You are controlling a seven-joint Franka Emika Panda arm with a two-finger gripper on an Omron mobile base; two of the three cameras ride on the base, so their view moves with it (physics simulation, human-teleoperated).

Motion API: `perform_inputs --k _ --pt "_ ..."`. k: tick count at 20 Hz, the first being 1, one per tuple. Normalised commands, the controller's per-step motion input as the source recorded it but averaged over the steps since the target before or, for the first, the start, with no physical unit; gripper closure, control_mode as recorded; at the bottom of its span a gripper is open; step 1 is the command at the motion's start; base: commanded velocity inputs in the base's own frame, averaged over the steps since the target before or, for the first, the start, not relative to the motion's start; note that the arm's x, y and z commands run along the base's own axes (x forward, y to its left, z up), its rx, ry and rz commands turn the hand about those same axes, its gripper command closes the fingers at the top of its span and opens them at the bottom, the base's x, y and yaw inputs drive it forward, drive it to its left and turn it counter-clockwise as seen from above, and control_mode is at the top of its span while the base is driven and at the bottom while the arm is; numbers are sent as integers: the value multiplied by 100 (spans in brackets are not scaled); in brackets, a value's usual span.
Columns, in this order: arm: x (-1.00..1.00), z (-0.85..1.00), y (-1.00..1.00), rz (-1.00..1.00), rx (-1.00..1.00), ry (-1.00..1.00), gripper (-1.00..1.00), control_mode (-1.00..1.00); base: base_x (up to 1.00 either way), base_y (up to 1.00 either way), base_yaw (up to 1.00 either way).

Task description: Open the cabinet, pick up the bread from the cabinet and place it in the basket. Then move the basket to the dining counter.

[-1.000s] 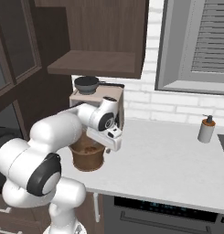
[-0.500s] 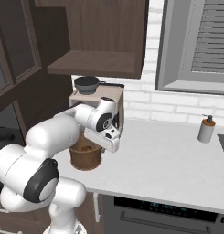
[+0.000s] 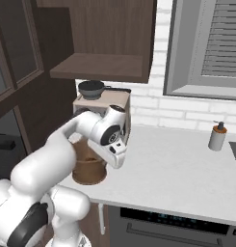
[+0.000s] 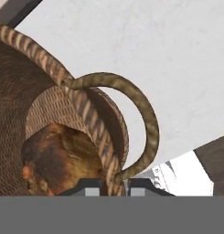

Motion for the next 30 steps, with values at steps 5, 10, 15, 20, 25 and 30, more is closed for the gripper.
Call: perform_inputs --k 5,10,15,20,25,30 --pt "-53 61 0 -21 11 -5 100 -100 0 0 0" --pt "-58 50 0 -26 9 -3 100 -100 0 0 0" --pt "-38 64 7 -25 0 -6 100 -100 0 0 0" --pt "-20 74 12 -17 0 -5 100 -100 0 0 0" --pt "-21 51 12 -9 0 -2 100 -100 0 0 0" --pt "-25 50 9 0 -1 0 100 -100 0 0 0"
